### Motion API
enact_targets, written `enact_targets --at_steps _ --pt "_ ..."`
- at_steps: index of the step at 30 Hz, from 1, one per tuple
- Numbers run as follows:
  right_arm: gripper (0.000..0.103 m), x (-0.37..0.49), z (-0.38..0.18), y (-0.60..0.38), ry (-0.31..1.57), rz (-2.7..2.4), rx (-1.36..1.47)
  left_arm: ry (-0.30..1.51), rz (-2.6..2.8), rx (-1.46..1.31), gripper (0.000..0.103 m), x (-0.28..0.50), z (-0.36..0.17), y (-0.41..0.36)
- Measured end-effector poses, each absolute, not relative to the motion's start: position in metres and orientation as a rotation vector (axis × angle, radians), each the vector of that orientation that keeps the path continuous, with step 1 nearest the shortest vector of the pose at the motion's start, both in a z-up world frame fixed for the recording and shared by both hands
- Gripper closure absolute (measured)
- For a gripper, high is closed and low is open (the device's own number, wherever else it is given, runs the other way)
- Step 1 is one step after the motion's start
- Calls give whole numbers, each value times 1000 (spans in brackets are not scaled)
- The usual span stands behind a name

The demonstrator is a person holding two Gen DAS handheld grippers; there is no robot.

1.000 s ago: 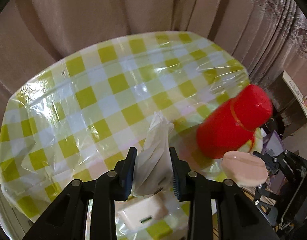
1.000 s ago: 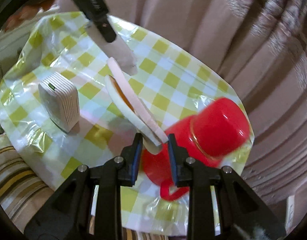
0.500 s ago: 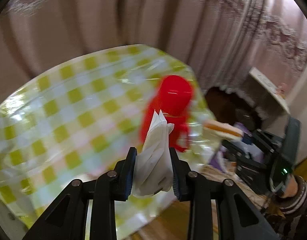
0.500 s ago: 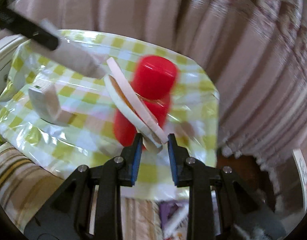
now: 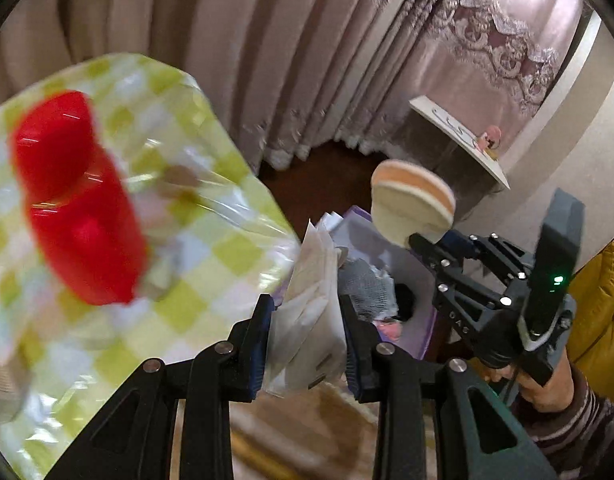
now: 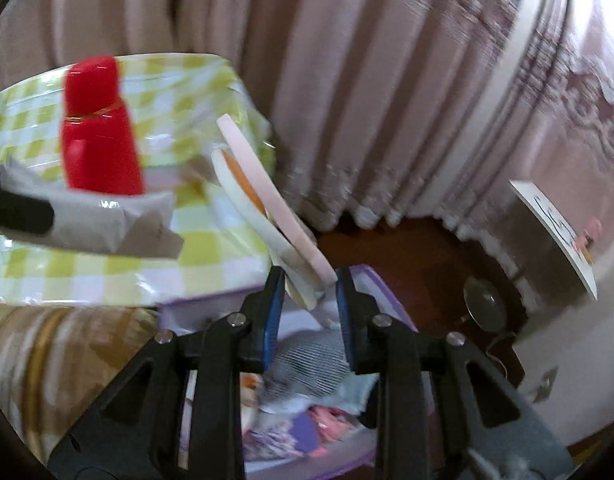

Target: Organize soft objects

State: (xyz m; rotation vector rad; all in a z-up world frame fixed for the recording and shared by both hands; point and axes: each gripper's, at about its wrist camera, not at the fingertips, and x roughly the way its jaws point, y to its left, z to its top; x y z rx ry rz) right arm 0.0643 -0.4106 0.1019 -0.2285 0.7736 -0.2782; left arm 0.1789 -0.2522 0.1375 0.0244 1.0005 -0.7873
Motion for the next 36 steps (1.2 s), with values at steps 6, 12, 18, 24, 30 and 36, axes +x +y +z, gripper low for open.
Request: enact_targets --at_steps 6,12,18,24,30,36 --pt "54 54 99 -452 778 -352 -175 1076 -797 34 68 178 104 -319" --pt "37 45 94 -465 777 -376 -154 1139 -780 31 46 179 80 -352" --pt "36 29 87 -472 788 -382 -126 1182 -763 -24 39 154 64 -347" --pt "36 10 85 -469 792 -386 -117 1222 -719 -114 34 115 42 -321" --pt "36 -9 79 -467 811 -385 -93 1223 -695 -125 34 98 27 -312" --pt "36 -17 70 -473 834 -393 -64 1238 -675 -145 31 97 21 -312"
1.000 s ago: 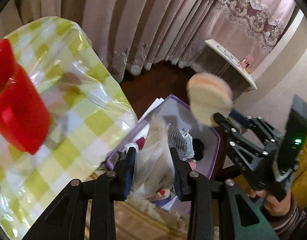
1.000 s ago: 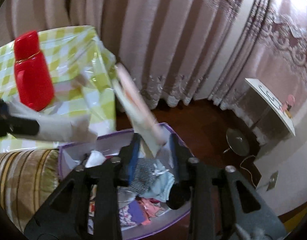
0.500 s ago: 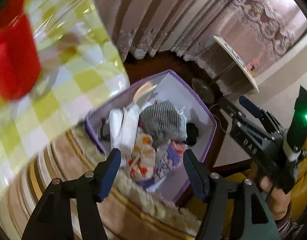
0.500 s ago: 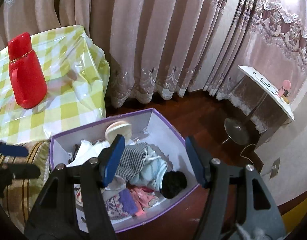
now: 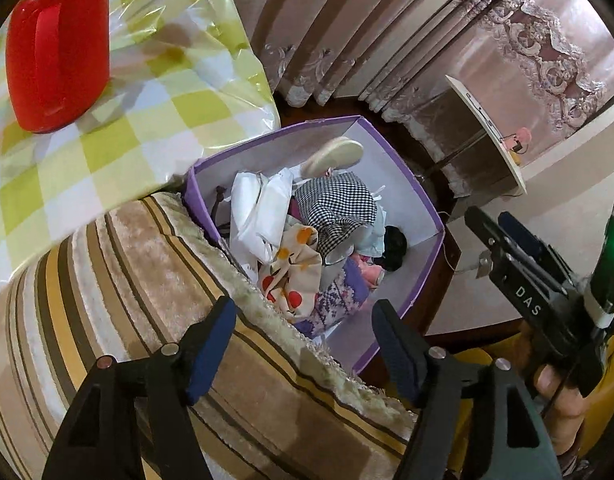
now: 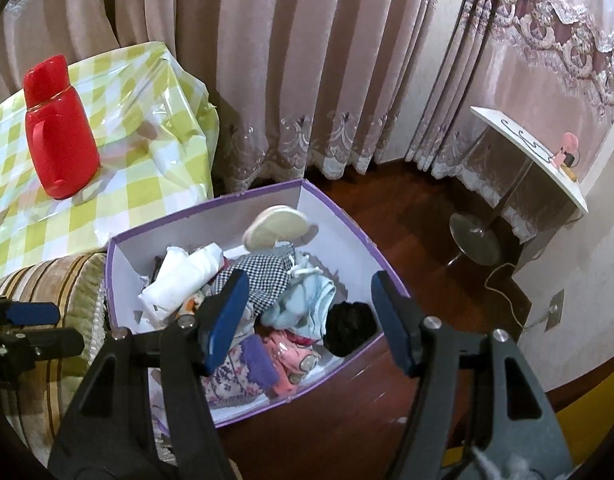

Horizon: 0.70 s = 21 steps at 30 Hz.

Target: Organize soft objects

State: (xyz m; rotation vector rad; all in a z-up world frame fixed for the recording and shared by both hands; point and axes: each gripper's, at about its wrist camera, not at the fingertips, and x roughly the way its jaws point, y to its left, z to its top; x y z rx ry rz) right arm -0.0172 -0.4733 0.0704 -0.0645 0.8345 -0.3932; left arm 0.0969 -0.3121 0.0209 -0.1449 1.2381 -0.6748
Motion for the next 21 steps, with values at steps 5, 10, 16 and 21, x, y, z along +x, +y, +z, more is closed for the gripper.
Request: enact_targets --at_steps 5,10,16,21 --pt "36 -18 69 -474 839 -393 -59 1246 -666 -135 23 95 20 -316" --pt "36 -18 69 -473 842 -393 -61 1250 -665 -136 18 93 19 -321" --pt "36 -17 68 -472 845 -390 -62 1252 -655 -132 18 93 19 -323" --pt "36 -17 66 -472 851 -385 -61 1251 -659 -142 18 93 18 -322"
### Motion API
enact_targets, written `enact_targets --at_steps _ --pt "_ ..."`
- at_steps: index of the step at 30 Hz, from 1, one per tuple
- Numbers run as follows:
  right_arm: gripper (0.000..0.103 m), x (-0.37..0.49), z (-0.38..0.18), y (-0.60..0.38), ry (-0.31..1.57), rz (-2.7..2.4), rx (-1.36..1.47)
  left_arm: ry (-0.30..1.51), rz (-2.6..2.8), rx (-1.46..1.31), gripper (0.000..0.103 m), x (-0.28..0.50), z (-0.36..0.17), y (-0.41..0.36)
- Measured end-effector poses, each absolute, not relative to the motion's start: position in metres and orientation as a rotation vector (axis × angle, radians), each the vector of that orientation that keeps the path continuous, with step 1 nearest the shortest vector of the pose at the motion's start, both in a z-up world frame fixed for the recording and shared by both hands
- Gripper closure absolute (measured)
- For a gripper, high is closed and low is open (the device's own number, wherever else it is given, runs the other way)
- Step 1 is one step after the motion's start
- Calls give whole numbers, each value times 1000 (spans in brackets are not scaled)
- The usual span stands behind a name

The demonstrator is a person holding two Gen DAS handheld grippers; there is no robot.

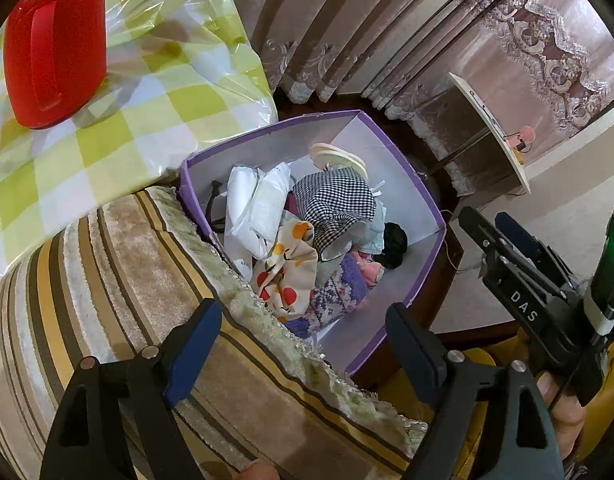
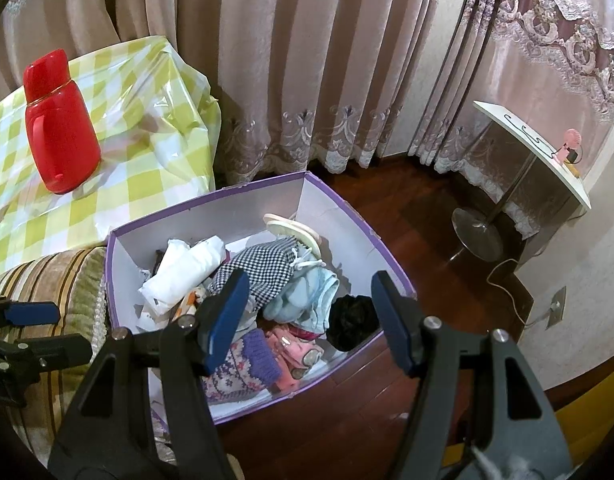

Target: Organize soft objects

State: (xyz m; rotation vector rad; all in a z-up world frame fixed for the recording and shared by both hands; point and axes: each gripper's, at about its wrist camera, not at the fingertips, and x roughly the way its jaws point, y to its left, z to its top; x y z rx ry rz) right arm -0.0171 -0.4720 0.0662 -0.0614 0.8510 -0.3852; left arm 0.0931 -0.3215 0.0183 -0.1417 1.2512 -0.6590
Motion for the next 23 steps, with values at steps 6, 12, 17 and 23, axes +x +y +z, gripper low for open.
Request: enact_targets --at_steps 6,12,17,23 --pt "36 -17 66 -472 853 -384 -62 1252 -658 -141 18 93 19 -321" --pt "36 -17 66 -473 858 -383 -59 1253 -654 -129 18 93 18 -323" --pt "36 -17 66 -473 858 -383 -59 1253 -655 -134 17 93 18 -323" --pt "36 -18 62 -472 867 -383 -52 1228 -631 -116 13 90 19 -329"
